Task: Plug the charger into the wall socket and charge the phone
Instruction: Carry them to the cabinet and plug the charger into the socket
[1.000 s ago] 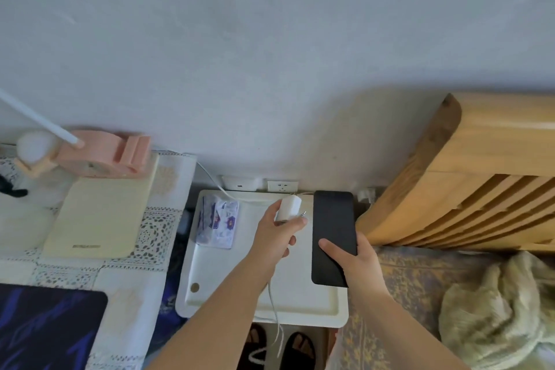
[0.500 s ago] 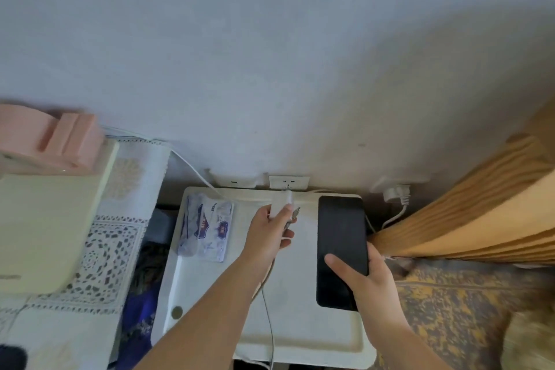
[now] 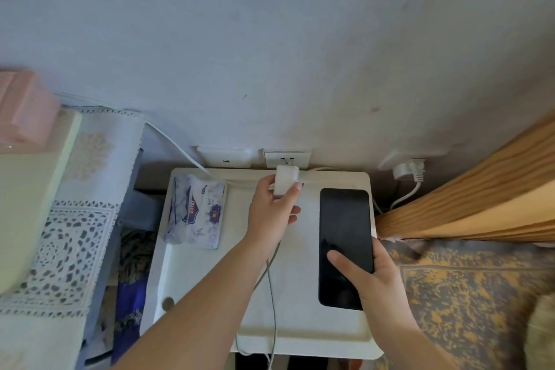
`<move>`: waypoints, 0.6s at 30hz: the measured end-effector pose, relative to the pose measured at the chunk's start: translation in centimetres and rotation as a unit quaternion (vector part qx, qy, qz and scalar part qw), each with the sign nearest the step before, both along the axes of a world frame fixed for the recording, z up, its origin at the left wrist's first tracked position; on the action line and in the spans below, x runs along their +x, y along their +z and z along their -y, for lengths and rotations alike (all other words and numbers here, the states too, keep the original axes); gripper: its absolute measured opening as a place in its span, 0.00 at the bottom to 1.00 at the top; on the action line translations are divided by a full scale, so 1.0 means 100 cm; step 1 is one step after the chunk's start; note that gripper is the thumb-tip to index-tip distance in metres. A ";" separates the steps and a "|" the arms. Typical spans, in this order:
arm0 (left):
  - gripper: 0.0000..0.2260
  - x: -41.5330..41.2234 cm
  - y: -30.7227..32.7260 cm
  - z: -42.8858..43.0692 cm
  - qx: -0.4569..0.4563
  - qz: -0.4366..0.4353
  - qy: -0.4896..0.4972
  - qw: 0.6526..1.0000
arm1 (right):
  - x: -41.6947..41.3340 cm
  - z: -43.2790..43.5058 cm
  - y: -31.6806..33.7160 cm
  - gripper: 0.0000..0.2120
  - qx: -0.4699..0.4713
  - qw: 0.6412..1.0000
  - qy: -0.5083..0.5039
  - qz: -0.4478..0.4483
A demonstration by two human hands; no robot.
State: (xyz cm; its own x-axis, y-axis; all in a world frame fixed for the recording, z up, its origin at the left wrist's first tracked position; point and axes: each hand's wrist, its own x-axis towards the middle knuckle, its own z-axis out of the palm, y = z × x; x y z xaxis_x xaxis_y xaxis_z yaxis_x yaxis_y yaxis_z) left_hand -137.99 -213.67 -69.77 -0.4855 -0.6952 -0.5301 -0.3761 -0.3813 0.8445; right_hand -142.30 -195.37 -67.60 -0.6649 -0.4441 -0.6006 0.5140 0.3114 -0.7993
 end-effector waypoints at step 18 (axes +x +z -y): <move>0.18 -0.008 -0.003 -0.016 -0.135 0.031 0.027 0.990 | -0.005 -0.003 -0.008 0.16 0.012 1.000 -0.008 0.002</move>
